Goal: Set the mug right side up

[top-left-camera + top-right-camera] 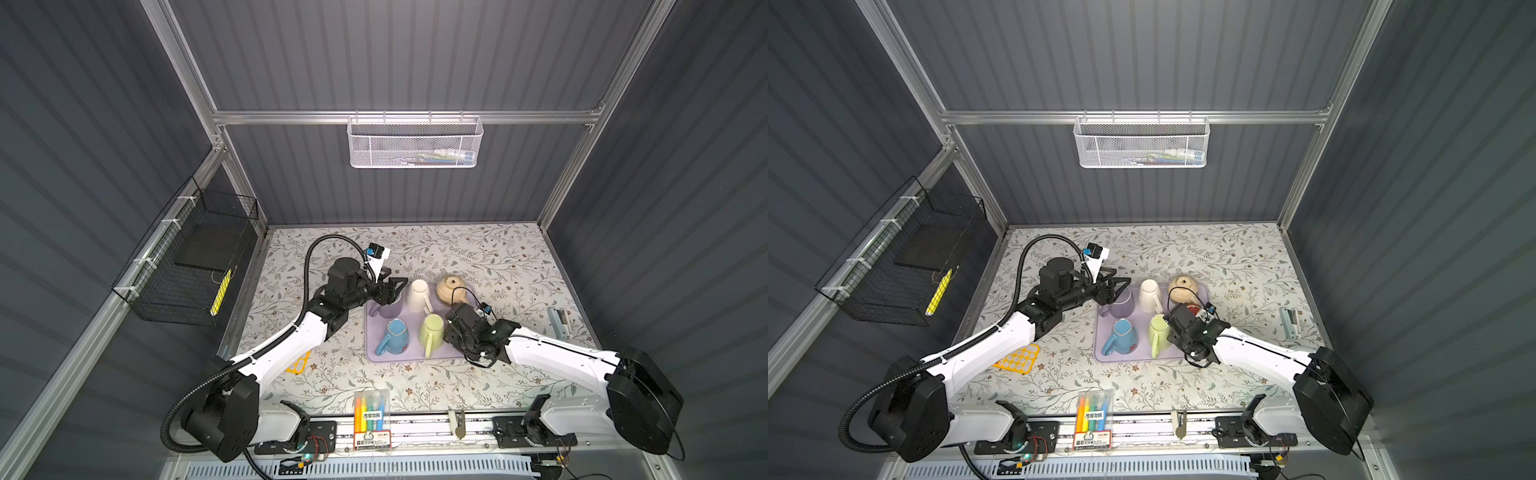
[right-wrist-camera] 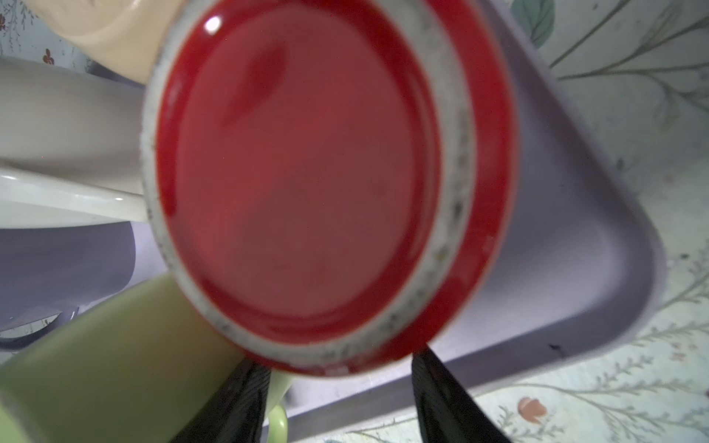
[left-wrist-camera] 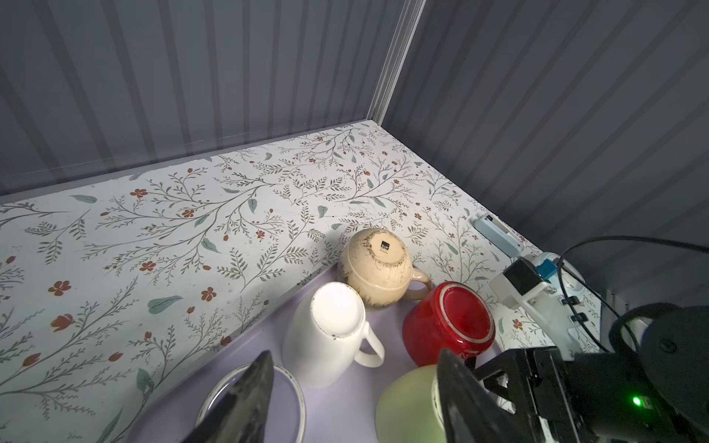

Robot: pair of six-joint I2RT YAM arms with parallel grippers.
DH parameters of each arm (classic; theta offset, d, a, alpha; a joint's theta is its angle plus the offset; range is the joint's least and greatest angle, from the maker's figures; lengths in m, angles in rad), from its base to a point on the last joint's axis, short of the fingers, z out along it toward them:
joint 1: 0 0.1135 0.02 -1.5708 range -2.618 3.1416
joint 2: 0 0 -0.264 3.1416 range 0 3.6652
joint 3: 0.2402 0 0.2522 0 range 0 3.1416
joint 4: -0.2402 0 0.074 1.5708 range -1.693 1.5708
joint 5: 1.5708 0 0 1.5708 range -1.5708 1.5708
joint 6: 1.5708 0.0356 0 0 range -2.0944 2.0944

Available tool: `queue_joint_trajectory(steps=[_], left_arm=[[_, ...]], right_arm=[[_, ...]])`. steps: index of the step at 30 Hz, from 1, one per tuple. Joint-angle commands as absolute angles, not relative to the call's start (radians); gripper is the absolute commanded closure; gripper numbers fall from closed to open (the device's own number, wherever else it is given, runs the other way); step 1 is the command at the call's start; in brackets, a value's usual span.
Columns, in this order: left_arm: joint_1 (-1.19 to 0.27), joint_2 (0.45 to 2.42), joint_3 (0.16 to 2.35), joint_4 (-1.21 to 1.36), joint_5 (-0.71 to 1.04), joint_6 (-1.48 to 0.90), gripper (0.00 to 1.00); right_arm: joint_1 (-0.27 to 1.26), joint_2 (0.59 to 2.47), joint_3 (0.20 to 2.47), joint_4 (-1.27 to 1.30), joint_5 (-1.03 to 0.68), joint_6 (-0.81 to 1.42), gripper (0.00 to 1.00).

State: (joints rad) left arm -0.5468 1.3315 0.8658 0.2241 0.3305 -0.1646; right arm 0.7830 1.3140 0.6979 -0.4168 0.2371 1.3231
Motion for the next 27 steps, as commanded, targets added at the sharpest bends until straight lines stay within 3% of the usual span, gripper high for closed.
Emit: queue_joint_trajectory(steps=[1,13,27], left_arm=[[-0.530,1.287,0.845,0.226,0.364,-0.168,0.33],[-0.520,1.316,0.852,0.252,0.385,-0.180,0.33],[-0.520,1.333,0.871,0.253,0.390,-0.184,0.33]], right_arm=[[0.788,1.327,0.727,-0.433,0.274,1.359,0.38],[0.743,1.368,0.755,-0.608,0.270,1.276,0.50],[0.667,1.128,0.591,-0.680,0.227,1.093,0.54]])
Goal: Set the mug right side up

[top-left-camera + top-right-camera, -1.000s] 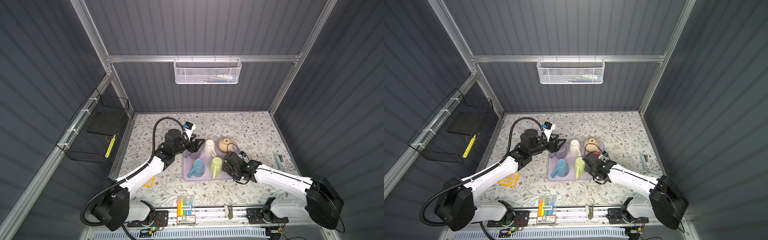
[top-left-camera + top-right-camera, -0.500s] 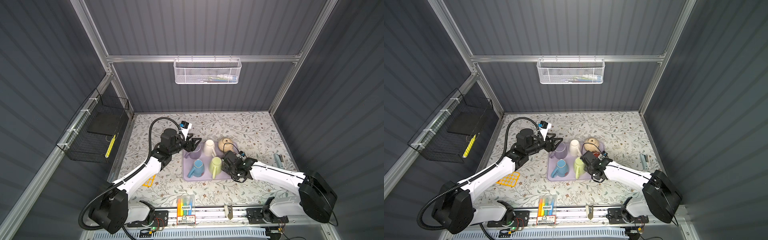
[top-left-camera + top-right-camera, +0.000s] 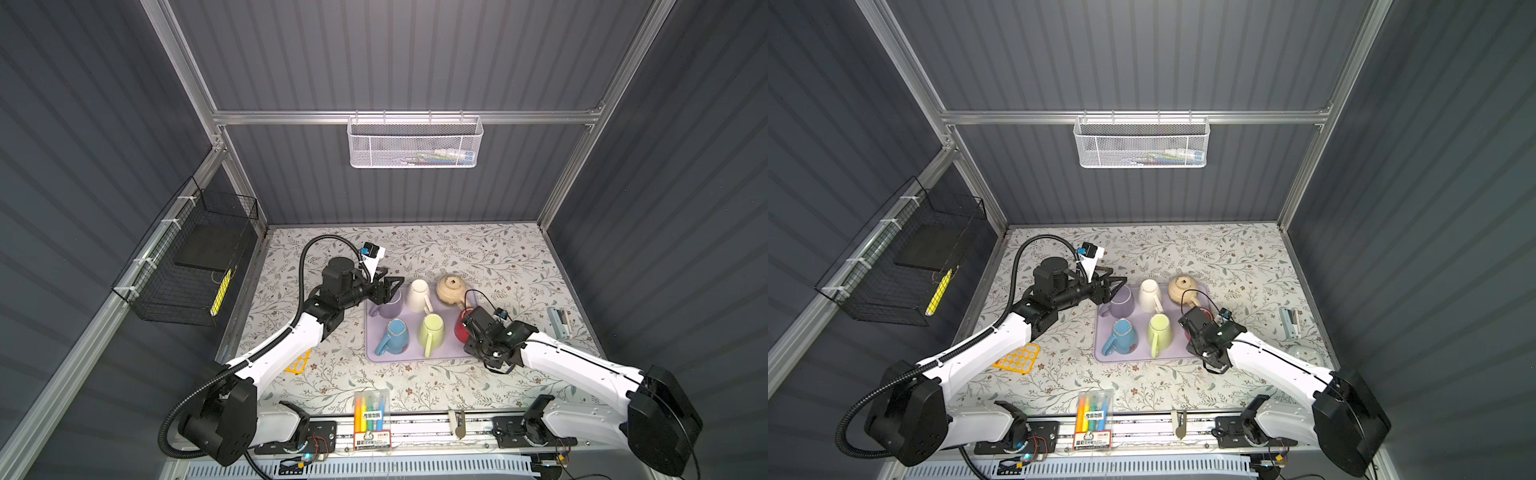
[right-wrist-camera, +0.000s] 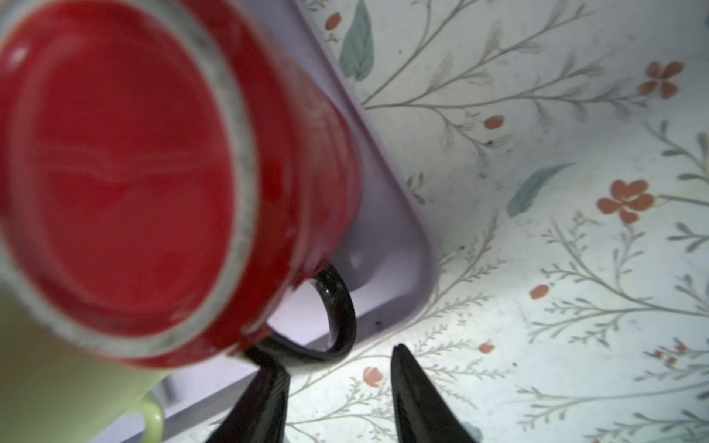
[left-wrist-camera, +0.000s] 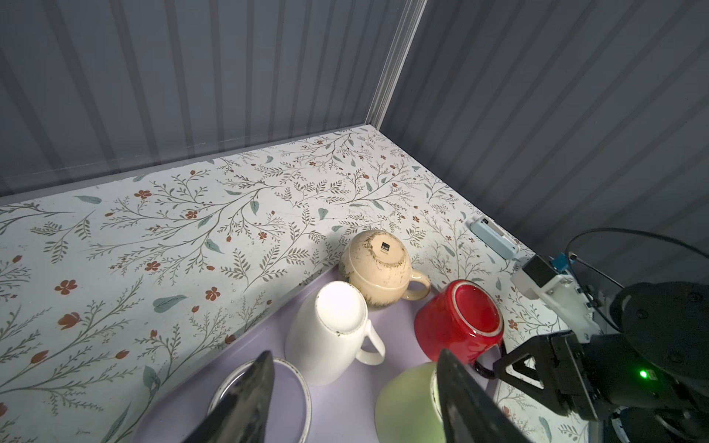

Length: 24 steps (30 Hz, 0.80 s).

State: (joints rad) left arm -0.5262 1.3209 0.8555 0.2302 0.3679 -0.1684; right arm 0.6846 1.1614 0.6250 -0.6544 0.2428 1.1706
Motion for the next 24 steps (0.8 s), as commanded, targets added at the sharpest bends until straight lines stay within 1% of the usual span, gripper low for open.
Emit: queue_joint_trajectory(steps=[1,4,10,14,17,24], left_arm=[[-0.519,1.336,0.872,0.253,0.390,-0.184,0.33],[-0.520,1.336,0.877,0.250,0.392,-0.187,0.33],[-0.520,1.336,0.874,0.251,0.385,-0.194,0.33],[-0.520,1.341,0.868,0.262,0.388,-0.205,0.34],[-0.520,1.345,0.873,0.258,0.390,-0.204,0.34],[-0.520,1.353,0.878,0.254,0.387,-0.200,0.34]], right_arm=[[0.667,1.126,0.590,-0.657,0.226,1.042,0.53],[0.667,1.094,0.604,-0.643,0.244,0.943,0.52],[0.667,1.112,0.593,-0.582,0.240,0.780,0.51],[0.668,1.112,0.563,-0.524,0.239,0.742,0.54],[0.667,1.148,0.534,-0.475,0.239,0.726,0.56],[0.668,1.184,0.486,-0.404,0.239,0.738,0.57]])
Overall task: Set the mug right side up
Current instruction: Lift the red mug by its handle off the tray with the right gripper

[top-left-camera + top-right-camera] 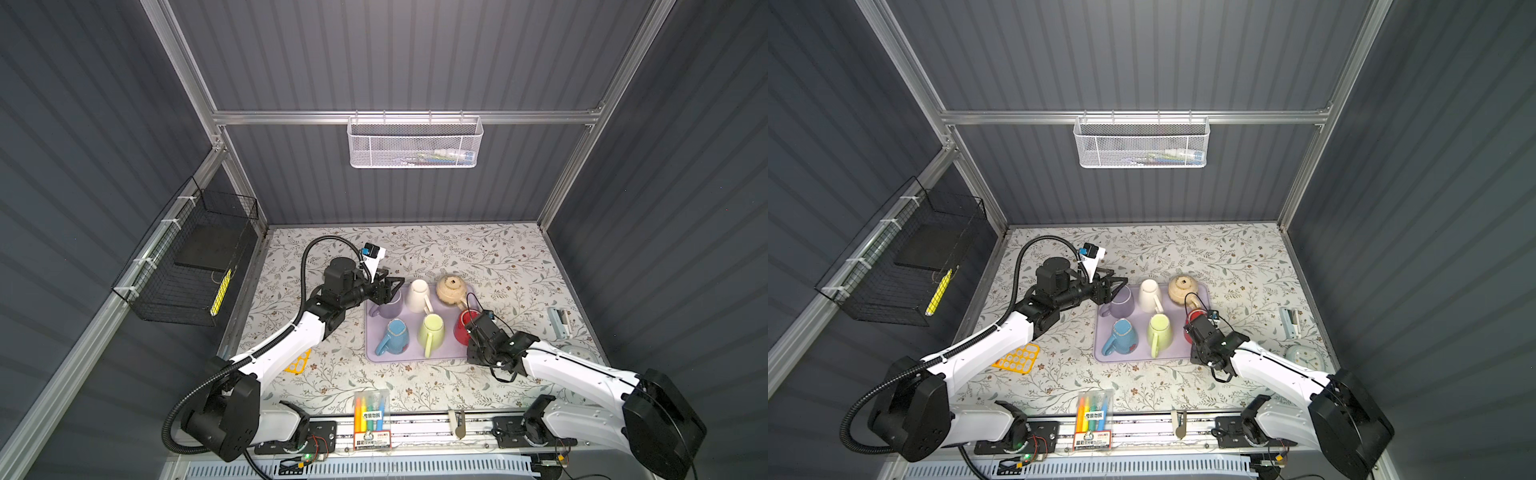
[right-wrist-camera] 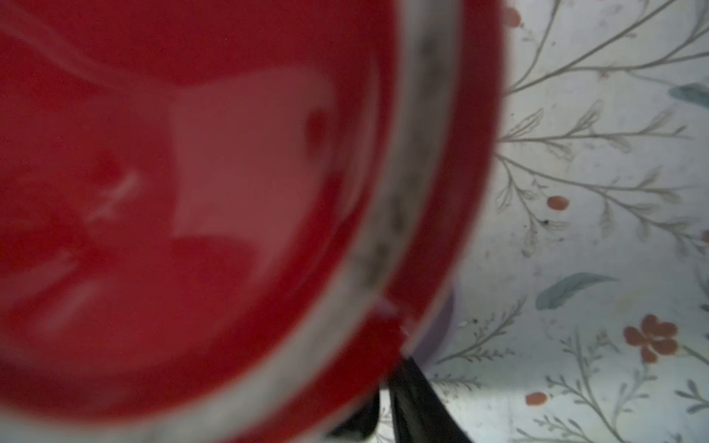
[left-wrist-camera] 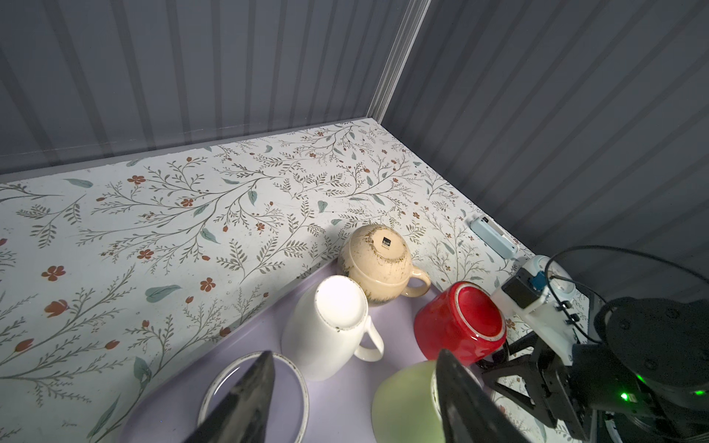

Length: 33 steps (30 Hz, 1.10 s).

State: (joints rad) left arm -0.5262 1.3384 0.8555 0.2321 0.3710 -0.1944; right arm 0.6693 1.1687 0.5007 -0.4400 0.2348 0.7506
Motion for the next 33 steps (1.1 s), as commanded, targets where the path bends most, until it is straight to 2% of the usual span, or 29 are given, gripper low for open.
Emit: queue_joint_trajectory(steps=[1,13,20,25,33], left_arm=[[-0.520,1.355,0.878,0.256,0.387,-0.202,0.34],[-0.520,1.367,0.884,0.260,0.390,-0.206,0.34],[-0.520,1.368,0.883,0.261,0.391,-0.207,0.34],[-0.520,1.361,0.882,0.260,0.387,-0.209,0.34],[-0.520,1.362,0.884,0.268,0.392,-0.216,0.34]], right_arm=[[0.667,1.193,0.488,-0.399,0.249,0.737,0.58],[0.667,1.238,0.466,-0.334,0.276,0.741,0.72],[0.673,1.215,0.479,-0.340,0.279,0.699,0.91],[0.676,1.165,0.476,-0.346,0.270,0.682,0.99],[0.676,1.080,0.458,-0.356,0.257,0.679,1.00]])
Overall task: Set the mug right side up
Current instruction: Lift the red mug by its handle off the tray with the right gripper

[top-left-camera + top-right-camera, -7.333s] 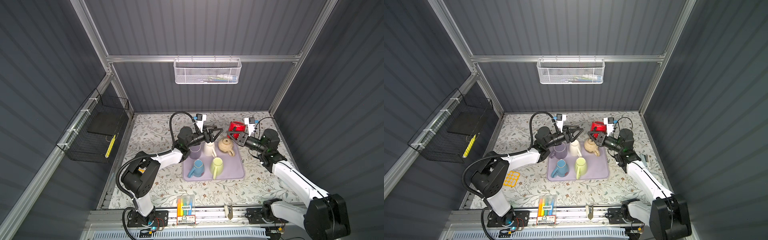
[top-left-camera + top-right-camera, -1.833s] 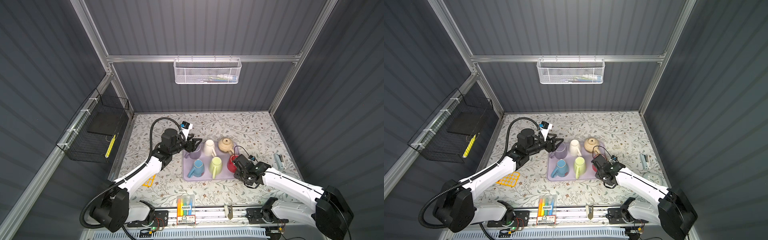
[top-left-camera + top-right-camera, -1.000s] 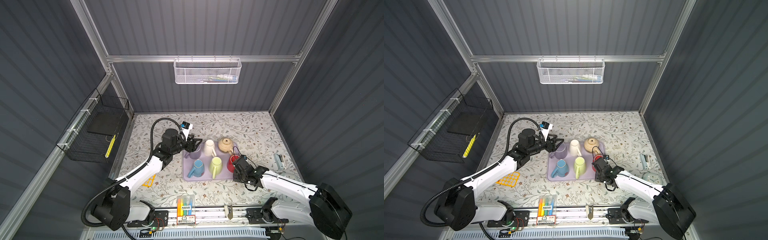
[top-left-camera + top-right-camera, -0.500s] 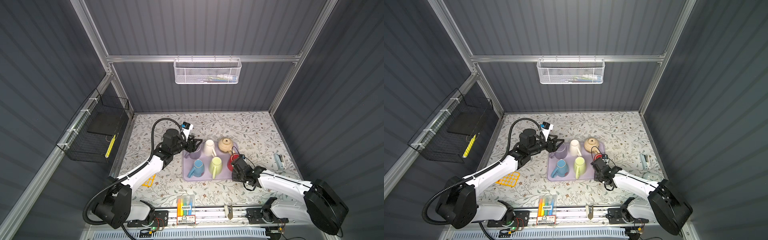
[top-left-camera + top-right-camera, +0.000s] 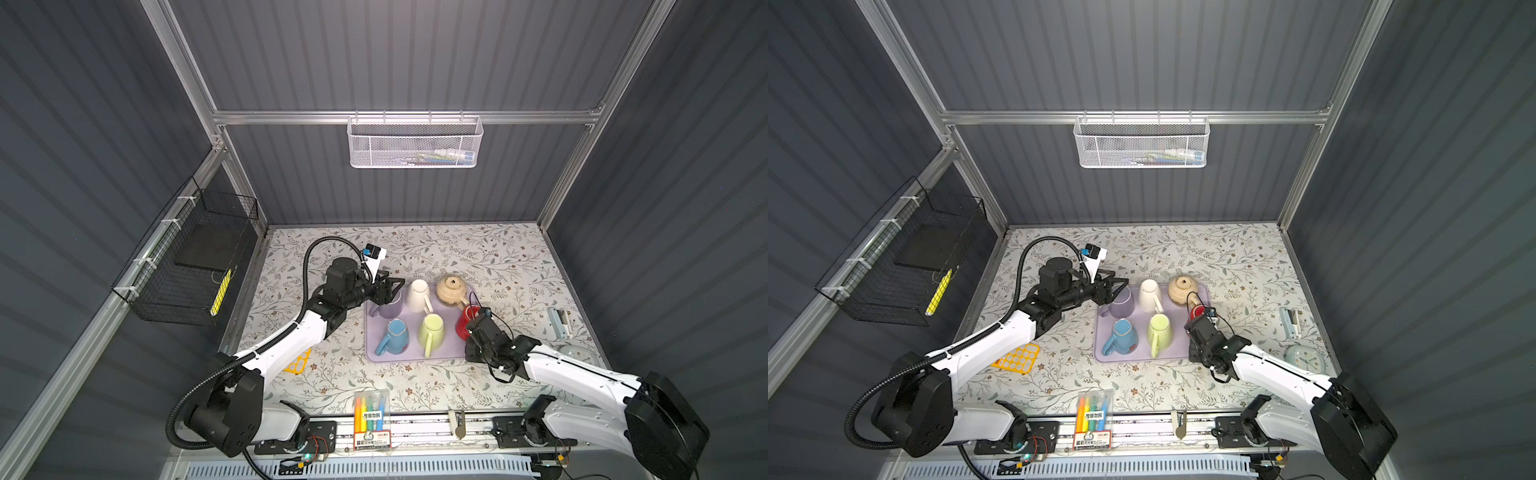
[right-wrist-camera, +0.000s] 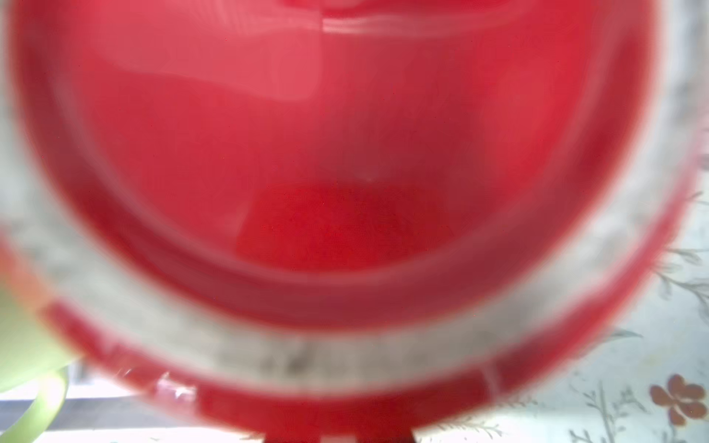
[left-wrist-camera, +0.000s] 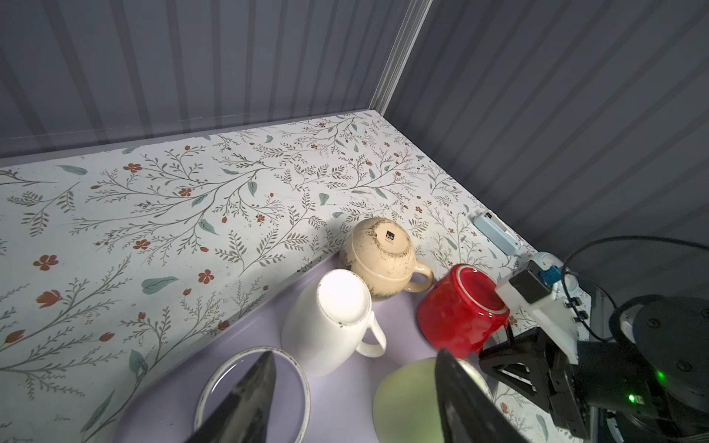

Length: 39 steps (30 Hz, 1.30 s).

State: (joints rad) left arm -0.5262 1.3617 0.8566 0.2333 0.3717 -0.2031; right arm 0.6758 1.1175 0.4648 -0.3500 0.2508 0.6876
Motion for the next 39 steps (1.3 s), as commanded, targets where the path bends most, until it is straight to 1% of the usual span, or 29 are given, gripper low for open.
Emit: queue_joint_trajectory(steps=[1,13,20,39], left_arm=[[-0.520,1.361,0.884,0.270,0.393,-0.216,0.35],[-0.520,1.347,0.881,0.268,0.391,-0.222,0.35],[-0.520,1.350,0.879,0.278,0.394,-0.228,0.35],[-0.520,1.345,0.865,0.291,0.397,-0.238,0.35]], right_arm=[[0.676,1.070,0.456,-0.356,0.252,0.677,1.00],[0.675,0.910,0.453,-0.356,0.215,0.623,1.00],[0.673,0.850,0.463,-0.377,0.209,0.614,1.00],[0.660,0.748,0.531,-0.383,0.183,0.548,1.00]])
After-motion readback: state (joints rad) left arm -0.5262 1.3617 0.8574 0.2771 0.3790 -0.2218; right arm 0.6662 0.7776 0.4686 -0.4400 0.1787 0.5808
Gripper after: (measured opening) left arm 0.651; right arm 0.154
